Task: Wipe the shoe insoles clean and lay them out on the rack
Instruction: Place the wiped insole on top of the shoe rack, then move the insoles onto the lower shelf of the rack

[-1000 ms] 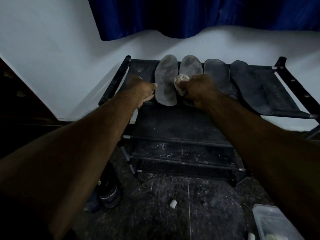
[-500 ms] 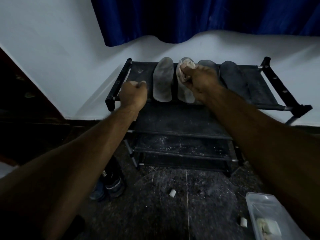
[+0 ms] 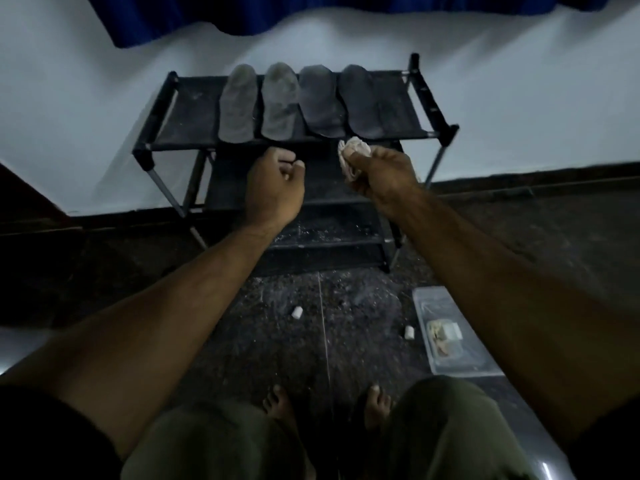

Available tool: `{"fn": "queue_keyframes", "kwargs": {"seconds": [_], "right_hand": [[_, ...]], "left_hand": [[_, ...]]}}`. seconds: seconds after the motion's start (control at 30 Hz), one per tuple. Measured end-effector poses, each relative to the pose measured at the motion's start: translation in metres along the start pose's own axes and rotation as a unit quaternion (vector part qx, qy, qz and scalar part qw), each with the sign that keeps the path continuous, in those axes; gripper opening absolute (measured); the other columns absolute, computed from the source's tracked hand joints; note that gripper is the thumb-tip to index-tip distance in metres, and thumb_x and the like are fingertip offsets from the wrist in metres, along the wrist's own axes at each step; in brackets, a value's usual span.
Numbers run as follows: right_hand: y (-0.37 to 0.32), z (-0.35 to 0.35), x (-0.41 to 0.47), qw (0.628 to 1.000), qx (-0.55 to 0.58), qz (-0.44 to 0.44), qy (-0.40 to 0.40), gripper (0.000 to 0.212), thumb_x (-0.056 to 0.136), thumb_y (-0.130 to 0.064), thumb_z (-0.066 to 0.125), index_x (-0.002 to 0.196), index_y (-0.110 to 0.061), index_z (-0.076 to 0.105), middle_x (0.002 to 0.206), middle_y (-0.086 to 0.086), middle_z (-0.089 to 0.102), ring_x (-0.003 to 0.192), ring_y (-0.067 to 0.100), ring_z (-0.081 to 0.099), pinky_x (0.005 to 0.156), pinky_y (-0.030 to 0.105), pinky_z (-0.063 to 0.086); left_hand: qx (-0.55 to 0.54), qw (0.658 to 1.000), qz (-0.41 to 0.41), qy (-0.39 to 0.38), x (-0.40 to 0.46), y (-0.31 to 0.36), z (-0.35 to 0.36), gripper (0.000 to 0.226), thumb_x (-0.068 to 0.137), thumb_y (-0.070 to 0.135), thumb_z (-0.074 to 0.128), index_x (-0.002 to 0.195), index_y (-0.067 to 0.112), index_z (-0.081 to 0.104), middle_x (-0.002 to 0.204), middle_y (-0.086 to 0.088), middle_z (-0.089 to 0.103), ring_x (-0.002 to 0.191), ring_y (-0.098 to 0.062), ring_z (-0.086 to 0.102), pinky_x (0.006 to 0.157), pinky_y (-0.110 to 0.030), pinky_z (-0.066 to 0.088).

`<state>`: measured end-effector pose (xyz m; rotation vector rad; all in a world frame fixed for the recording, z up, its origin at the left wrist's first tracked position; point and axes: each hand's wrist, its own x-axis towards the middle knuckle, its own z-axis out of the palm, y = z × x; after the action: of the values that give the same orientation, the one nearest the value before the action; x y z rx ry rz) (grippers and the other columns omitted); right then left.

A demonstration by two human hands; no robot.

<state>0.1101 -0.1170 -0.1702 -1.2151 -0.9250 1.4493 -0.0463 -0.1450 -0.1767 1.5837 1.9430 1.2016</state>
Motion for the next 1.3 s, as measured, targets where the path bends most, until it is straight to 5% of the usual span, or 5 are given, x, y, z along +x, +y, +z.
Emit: {"fn": "queue_keyframes", "kwargs": {"seconds": [0.1,0.4,0.57,0.97,1.3], "right_hand": [[0.009,-0.042,-0.021,0.999,0.015,0.007,0.031,0.022,0.089,-0.006,0.066,0.069,-0.008,0.059,0.073,0.009,0.062,0.067,0.015,0.06,0.064,0.027,0.05],[0.06,-0.189,-0.055,0.987,-0.045,0.04,0.15,0.021,0.088,-0.011,0.069,0.068,-0.01,0.062,0.071,0.01,0.059,0.064,0.017,0.056,0.059,0.029,0.05],[0.104,-0.257,-0.068,0.974,-0.057,0.083,0.202,0.024,0.092,-0.015,0.065,0.095,0.009,0.066,0.079,0.015,0.061,0.07,0.021,0.057,0.065,0.031,0.051],[0.28,-0.36,-0.055,0.947,-0.145,0.15,0.246,0.034,0.093,-0.014,0.064,0.061,-0.002,0.063,0.045,-0.003,0.058,0.042,0.005,0.052,0.046,0.019,0.042],[0.377,-0.376,-0.009,0.879,-0.329,0.254,0.234,0.024,0.091,-0.03,0.065,0.085,-0.008,0.073,0.081,0.008,0.07,0.061,0.013,0.06,0.051,0.019,0.044]], "left_hand": [[-0.005,0.998,0.016,-0.061,-0.029,0.01,0.035,0.022,0.096,0.028,0.057,0.111,0.013,0.06,0.098,0.004,0.061,0.085,-0.01,0.057,0.076,-0.027,0.048],[0.018,0.978,0.027,-0.208,-0.099,0.031,0.157,0.021,0.097,0.028,0.055,0.107,0.011,0.062,0.105,-0.003,0.065,0.091,-0.016,0.059,0.078,-0.03,0.048],[0.038,0.964,0.008,-0.265,-0.127,0.024,0.224,0.022,0.097,0.031,0.055,0.108,0.013,0.061,0.104,-0.001,0.062,0.09,-0.015,0.057,0.074,-0.029,0.045],[0.088,0.929,-0.038,-0.358,-0.173,-0.057,0.336,0.012,0.094,0.027,0.058,0.103,0.02,0.059,0.105,-0.002,0.064,0.091,-0.016,0.061,0.079,-0.033,0.052],[0.115,0.91,-0.065,-0.394,-0.18,-0.124,0.369,0.023,0.096,0.03,0.057,0.113,0.015,0.059,0.115,-0.004,0.063,0.097,-0.013,0.058,0.076,-0.026,0.044]]}}
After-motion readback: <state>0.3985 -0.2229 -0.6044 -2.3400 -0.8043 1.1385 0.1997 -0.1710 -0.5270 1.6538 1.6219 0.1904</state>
